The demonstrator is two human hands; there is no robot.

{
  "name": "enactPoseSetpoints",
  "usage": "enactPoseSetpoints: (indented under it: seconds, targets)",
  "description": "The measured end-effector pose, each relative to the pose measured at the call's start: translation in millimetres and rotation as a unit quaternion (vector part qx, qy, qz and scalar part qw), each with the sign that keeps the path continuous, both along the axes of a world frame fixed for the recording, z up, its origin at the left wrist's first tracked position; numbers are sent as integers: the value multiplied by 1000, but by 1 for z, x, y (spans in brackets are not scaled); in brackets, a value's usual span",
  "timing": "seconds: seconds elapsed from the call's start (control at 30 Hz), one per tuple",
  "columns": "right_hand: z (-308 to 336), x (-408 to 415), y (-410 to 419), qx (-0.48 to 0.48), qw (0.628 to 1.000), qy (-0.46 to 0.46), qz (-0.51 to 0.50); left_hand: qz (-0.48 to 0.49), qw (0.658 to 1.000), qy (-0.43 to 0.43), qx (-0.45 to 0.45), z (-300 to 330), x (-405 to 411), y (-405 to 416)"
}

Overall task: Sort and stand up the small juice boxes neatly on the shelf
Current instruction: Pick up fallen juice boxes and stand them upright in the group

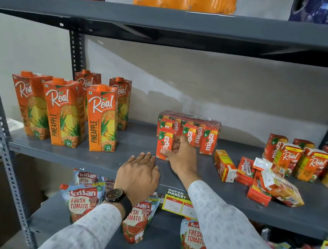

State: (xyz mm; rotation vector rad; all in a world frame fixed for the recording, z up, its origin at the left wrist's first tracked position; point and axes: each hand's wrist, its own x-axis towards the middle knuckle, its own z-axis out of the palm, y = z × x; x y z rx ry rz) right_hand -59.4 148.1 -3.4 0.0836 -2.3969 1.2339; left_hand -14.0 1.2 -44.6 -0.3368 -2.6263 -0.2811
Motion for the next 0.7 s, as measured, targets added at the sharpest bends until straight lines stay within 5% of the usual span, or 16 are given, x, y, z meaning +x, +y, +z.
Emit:
enactPoseSetpoints:
  seconds: [0.53, 0.63, 0.7]
  targets:
    - [1, 59, 29, -2, 999, -41, 1, -8, 1000, 4, -6, -1, -1, -4]
    - [2, 86, 58, 95, 989, 77, -83, -9, 1000, 5, -5, -1, -2, -2]
    - [8, 96, 79, 220, 947, 143, -187, -7, 1000, 5, -6, -2, -2, -2]
